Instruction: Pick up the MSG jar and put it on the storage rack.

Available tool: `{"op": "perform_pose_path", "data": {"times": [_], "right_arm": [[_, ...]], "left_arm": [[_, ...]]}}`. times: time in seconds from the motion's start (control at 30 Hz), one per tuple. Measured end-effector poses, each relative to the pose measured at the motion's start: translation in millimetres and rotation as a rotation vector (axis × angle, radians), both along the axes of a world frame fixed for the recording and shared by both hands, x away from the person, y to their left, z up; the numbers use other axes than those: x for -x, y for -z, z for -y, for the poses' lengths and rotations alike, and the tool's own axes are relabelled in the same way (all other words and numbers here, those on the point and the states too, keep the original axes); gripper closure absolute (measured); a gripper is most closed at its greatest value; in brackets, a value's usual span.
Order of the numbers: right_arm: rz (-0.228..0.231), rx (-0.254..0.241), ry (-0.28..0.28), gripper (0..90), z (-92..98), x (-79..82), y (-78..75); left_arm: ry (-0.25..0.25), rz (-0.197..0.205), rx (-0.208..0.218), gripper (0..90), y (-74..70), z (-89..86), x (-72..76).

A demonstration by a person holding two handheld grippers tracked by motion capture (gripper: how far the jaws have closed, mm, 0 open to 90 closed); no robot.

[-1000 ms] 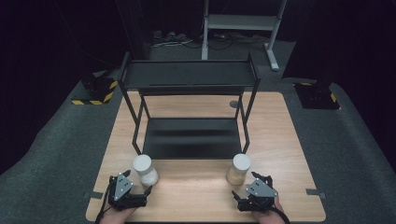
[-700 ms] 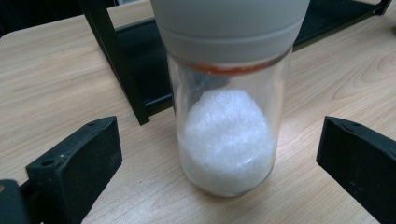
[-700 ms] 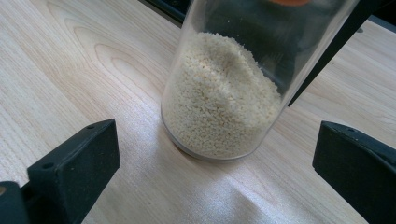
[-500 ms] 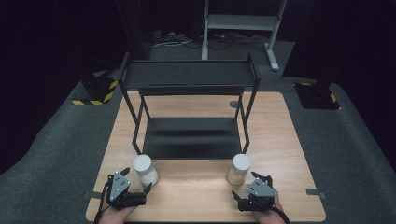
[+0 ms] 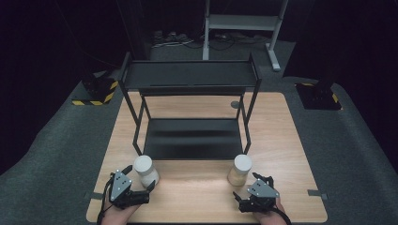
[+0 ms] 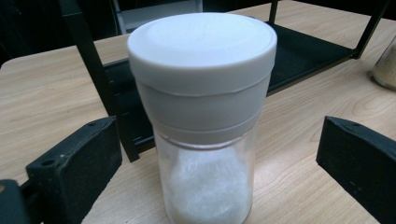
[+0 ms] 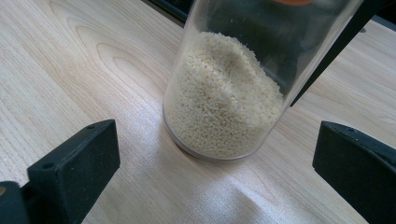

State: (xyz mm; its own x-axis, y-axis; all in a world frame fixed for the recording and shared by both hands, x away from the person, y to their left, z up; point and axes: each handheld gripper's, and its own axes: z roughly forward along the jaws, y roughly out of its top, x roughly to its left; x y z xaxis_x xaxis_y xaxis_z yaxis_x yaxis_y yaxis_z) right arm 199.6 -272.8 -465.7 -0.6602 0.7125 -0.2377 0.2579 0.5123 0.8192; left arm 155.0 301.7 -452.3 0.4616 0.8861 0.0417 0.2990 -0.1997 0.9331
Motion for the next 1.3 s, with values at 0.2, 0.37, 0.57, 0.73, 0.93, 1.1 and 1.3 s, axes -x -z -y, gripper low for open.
{"op": "perform_pose_path", "data": {"times": [0.2, 0.37, 0.57, 0.73, 0.93, 1.1, 1.3], "right_arm": [[-0.001, 0.000, -0.001, 0.0, -0.1, -0.1, -0.1], [0.001, 0.005, -0.002, 0.0, -0.6, 0.1, -0.2], [0.000, 0.007, -0.003, 0.0, -0.8, -0.2, -0.4], [0.000, 0.011, -0.005, 0.0, -1.2, -0.1, -0.6], [-0.001, 0.010, -0.004, 0.0, -1.3, -0.1, -0.6], [-0.002, 0.010, -0.005, 0.0, -1.2, -0.4, -0.6], [-0.002, 0.007, -0.007, 0.0, -0.3, -0.8, -0.6]], "left_arm": [[-0.009, 0.014, 0.024, 0.4, 1.7, 4.1, -3.3], [-0.023, 0.027, 0.037, 0.4, 4.0, 6.8, -6.9], [-0.037, 0.031, 0.059, 0.4, 6.9, 5.8, -11.7], [-0.046, 0.030, 0.068, 0.4, 9.0, 3.9, -13.7], [-0.043, 0.035, 0.099, 8.5, 12.4, 0.2, -16.3], [-0.040, 0.030, 0.105, 15.2, 14.1, 0.0, -16.6], [-0.039, 0.033, 0.102, 26.2, 15.0, -1.9, -15.1]]}}
